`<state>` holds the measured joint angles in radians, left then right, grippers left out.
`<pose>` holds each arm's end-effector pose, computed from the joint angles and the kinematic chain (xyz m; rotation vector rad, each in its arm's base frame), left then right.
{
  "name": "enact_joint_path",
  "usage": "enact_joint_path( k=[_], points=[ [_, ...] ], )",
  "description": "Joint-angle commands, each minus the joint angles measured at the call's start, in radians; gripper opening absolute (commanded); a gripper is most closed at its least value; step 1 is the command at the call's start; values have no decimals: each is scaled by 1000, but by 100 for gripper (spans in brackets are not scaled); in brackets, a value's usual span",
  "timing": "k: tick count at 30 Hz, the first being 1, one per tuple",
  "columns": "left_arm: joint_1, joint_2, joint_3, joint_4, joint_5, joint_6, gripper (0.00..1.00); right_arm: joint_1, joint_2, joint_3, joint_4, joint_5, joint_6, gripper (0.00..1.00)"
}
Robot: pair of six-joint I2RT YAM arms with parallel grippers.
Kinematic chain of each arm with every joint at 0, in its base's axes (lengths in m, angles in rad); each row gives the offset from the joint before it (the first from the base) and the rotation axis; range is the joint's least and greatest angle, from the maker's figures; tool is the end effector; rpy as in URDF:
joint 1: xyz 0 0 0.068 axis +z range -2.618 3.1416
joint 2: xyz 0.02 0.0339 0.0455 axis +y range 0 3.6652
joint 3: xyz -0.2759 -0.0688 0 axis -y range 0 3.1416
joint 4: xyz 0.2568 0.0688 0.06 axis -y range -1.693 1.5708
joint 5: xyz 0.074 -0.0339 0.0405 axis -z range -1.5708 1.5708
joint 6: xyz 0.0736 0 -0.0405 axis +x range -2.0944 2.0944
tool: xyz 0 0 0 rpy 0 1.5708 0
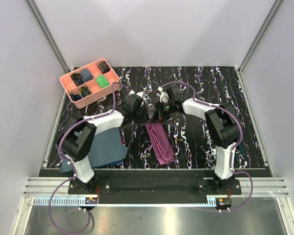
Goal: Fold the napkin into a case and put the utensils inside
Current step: Stuff the smaller-rectangle-folded napkin at the center of the board.
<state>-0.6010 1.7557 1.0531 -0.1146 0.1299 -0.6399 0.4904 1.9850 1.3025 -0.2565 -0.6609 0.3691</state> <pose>0.3295 -0.2375 0.1574 0.0158 2.5095 -0.7099 0.3723 0.2500 0.1441 -0.4485 2.5771 1.1646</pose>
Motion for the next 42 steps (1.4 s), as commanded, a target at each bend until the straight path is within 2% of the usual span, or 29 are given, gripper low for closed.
enact_joint_path(
  k=[1,9,12,17,23,26,28,29,34,38,42],
  points=[
    [7,-64,-15,98,10,-23,0,-4,15,-26,92,-58,31,9],
    [7,-47,-108,262,94,-144,0,22,124,-56,359,-117,182,6],
    [7,-54,-126,283,100,-164,0,45,181,-34,359,-97,174,6],
    [13,-99,-156,297,82,-175,0,42,183,-52,364,-66,171,6],
    [15,-90,-153,276,36,-191,0,42,181,-28,366,-100,229,9],
    [18,-78,-139,250,10,-175,0,42,167,-35,378,-117,270,17],
    [47,-67,-137,223,31,-167,0,40,127,-52,373,-114,275,27],
    [55,-71,-160,233,42,-168,0,36,112,-69,349,-111,269,29],
    [61,-108,-171,224,30,-144,0,-10,31,-97,231,-97,199,32],
    [63,-111,-174,220,33,-138,0,-30,18,-75,186,-101,151,39],
    [63,-110,-176,214,34,-133,0,-35,14,-51,172,-95,140,41]
  ],
)
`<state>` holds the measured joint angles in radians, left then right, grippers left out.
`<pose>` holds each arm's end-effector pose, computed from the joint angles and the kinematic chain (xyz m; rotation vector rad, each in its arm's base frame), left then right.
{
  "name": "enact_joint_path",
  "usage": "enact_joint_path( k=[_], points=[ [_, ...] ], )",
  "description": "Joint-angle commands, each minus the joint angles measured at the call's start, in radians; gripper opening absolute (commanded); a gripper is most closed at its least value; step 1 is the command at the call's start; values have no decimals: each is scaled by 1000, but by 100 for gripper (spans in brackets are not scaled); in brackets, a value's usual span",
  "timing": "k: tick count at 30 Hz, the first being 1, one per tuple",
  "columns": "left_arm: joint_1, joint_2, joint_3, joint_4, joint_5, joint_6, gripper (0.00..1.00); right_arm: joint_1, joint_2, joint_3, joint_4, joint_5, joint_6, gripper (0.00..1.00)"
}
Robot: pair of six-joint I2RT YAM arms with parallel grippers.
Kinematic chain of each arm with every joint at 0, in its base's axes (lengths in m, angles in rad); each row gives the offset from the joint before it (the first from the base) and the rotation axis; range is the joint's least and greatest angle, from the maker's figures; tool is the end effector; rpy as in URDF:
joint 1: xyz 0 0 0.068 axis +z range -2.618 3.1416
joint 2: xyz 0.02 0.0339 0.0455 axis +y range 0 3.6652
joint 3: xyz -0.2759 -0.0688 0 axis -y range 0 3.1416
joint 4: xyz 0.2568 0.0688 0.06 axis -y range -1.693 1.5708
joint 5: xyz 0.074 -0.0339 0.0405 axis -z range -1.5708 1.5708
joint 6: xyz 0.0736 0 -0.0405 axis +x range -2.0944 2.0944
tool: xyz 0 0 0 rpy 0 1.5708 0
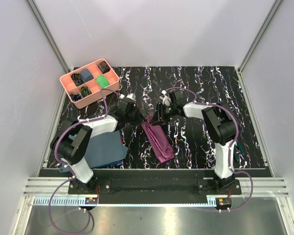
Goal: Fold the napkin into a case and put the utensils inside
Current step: Stuff the smaller-rectangle-folded napkin at the center of the board.
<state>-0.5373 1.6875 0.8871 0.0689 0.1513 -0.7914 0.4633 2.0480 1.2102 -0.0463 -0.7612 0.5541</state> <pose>0.3236 -0.2057 0.1470 -0.2278 2.4357 -0.8184 0.3744 0.2438 0.1094 -0.2516 2.5945 1.3510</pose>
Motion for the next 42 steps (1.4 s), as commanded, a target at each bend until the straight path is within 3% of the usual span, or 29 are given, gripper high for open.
enact_joint_path(
  k=[1,17,23,27,31,34,37,42],
  points=[
    [-1,-45,-11,31,10,18,0,-9,-43,57,-40,6,-45,42],
    [-4,-35,12,34,16,9,0,-6,95,164,-46,10,-80,41],
    [-7,-22,27,32,16,4,0,5,89,158,-49,71,-89,38],
    [-7,-9,27,26,4,-8,0,29,60,135,-63,155,-92,44],
    [-10,0,26,35,7,-19,0,57,66,132,-59,218,-60,43],
    [-10,3,26,42,7,-19,0,66,72,121,-49,252,-49,36],
    [-12,6,29,46,10,-19,0,66,77,104,-1,232,-30,17],
    [-10,6,30,37,1,-11,0,66,60,103,25,203,-36,4]
  ],
)
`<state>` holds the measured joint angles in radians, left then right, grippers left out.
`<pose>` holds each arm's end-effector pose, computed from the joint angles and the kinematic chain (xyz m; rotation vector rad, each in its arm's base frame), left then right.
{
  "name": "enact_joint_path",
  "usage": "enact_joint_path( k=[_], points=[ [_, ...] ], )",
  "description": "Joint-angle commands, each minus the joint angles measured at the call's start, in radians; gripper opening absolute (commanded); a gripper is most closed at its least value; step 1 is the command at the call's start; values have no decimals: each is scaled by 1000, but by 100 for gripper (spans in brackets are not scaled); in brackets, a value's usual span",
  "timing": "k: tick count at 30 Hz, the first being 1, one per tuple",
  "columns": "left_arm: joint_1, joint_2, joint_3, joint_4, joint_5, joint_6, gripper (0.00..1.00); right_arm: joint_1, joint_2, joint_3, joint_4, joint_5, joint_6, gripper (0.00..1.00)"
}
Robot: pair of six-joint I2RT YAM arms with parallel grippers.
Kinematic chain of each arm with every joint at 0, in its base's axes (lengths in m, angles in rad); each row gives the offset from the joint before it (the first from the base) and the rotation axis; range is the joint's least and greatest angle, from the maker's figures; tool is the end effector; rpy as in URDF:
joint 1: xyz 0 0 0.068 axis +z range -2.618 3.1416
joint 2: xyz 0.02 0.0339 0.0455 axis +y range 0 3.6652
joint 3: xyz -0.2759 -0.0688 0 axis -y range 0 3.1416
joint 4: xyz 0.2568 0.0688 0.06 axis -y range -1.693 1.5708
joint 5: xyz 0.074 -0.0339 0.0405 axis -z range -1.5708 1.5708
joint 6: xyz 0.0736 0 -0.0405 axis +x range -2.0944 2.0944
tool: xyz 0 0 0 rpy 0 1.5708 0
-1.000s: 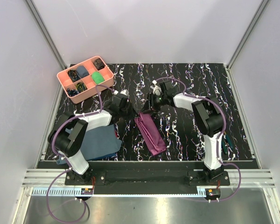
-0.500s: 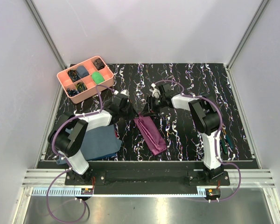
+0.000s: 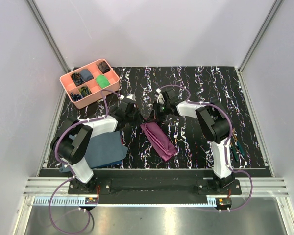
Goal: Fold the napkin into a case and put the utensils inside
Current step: Stuff the smaller-rectangle-folded napkin at the center of the board.
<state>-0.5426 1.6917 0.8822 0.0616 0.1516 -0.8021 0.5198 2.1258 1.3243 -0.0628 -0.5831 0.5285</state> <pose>0.3209 -0.2065 0.1431 -0.2379 2.4543 -0.8162 0.3922 0.2711 0.1022 -0.2742 2.5803 1.1460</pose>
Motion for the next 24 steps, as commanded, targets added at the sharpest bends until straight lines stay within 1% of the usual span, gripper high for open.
enact_joint_path(
  k=[1,6,10,13,16,17,21,24],
  points=[
    [-5,-4,34,38,-4,3,0,9,-30,-13,40,11,-13,1],
    [-5,-17,35,11,-32,33,0,13,-76,-45,35,-104,-13,0],
    [-5,-12,44,0,-32,50,0,14,-115,-68,43,-165,17,0],
    [-5,-17,44,-2,-29,57,0,19,-112,-69,46,-198,25,0],
    [-5,-18,40,6,-20,50,0,25,-67,-53,54,-218,44,0],
    [-5,-20,38,10,-8,47,0,26,-54,-39,92,-221,47,0],
    [-7,-29,34,17,0,47,0,32,16,-22,158,-250,85,0],
    [-7,-18,37,24,9,44,0,36,42,-28,241,-236,123,0]
  ],
)
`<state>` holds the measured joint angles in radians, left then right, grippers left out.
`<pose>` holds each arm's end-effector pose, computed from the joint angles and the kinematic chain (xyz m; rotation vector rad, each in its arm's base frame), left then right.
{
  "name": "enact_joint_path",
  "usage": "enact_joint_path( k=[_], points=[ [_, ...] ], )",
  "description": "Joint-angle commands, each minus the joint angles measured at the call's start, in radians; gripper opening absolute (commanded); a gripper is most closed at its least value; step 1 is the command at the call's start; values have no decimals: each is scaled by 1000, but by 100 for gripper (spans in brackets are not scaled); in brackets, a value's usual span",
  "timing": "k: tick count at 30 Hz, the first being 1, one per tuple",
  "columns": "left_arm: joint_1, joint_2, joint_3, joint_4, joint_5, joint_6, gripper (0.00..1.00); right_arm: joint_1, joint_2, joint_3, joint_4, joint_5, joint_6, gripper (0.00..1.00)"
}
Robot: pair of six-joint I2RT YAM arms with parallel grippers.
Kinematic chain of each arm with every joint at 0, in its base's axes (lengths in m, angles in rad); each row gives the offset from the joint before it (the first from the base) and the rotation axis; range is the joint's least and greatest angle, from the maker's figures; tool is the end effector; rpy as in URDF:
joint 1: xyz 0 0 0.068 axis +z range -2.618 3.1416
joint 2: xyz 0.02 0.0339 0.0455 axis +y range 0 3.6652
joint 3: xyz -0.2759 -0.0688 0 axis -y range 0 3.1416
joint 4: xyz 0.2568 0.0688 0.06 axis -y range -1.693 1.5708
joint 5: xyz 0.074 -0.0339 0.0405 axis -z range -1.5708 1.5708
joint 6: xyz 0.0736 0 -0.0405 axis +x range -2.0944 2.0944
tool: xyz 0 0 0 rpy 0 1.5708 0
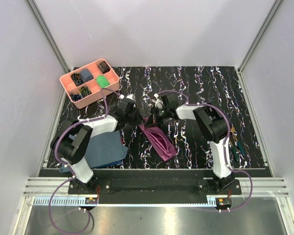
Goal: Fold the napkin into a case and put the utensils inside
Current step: Stuff the smaller-rectangle-folded napkin at the center of the board.
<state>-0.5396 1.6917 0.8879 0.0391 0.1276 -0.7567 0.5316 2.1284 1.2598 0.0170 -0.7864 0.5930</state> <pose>0.3219 -0.2037 0.1424 -0.2003 2.4583 -0.7603 0.3707 0.2784 0.0955 -0.3230 2.5914 1.4227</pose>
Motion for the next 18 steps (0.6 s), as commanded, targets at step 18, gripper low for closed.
enact_joint_path(
  k=[18],
  points=[
    [36,63,74,2,110,25,1,1,-70,7,72,24,18,29]
  ],
)
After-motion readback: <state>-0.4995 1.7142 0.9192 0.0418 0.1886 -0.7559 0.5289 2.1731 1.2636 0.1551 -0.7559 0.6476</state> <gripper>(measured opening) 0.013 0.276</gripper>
